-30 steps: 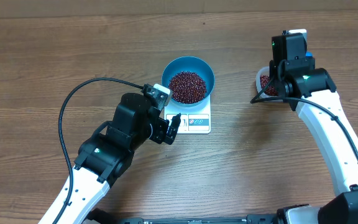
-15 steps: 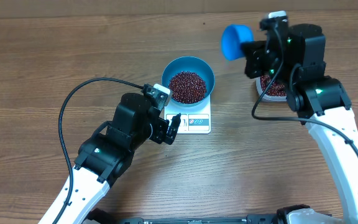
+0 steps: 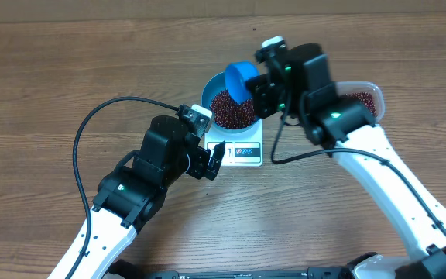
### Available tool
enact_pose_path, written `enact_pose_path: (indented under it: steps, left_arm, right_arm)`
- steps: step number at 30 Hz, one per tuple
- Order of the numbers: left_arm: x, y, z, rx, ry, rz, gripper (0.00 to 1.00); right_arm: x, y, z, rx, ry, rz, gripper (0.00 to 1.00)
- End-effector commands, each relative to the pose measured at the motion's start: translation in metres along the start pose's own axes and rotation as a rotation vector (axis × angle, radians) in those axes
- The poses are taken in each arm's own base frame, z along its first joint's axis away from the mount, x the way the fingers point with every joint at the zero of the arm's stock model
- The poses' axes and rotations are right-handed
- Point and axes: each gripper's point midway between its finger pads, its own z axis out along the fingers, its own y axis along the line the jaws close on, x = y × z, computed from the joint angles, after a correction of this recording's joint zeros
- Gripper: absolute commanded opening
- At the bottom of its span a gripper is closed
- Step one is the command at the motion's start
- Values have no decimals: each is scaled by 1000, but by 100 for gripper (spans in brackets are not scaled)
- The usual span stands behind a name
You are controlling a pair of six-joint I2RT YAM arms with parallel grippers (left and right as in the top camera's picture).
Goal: Scoop item into bowl and weigh 150g on scale
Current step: 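Dip the blue cup into the container beans for a small scoop, then carry the blue cup over the teal bowl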
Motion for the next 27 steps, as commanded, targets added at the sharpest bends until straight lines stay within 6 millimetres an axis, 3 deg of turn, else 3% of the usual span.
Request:
enact_pose_path:
  steps: [1,9,16,27]
  left_arm:
    - [5,0,3,0,12,-9,100]
    - [5,0,3,0,12,-9,100]
    - [5,0,3,0,12,-9,100]
    - [5,0,3,0,12,-9,99]
  right_arm:
    - [-1,-13,11,152,-14,-26,4]
    - [1,-31,35,335,-32,-55,4]
    - [22,-36,61,347,33,-63,4]
    - [29,-25,64,330,57,-82,4]
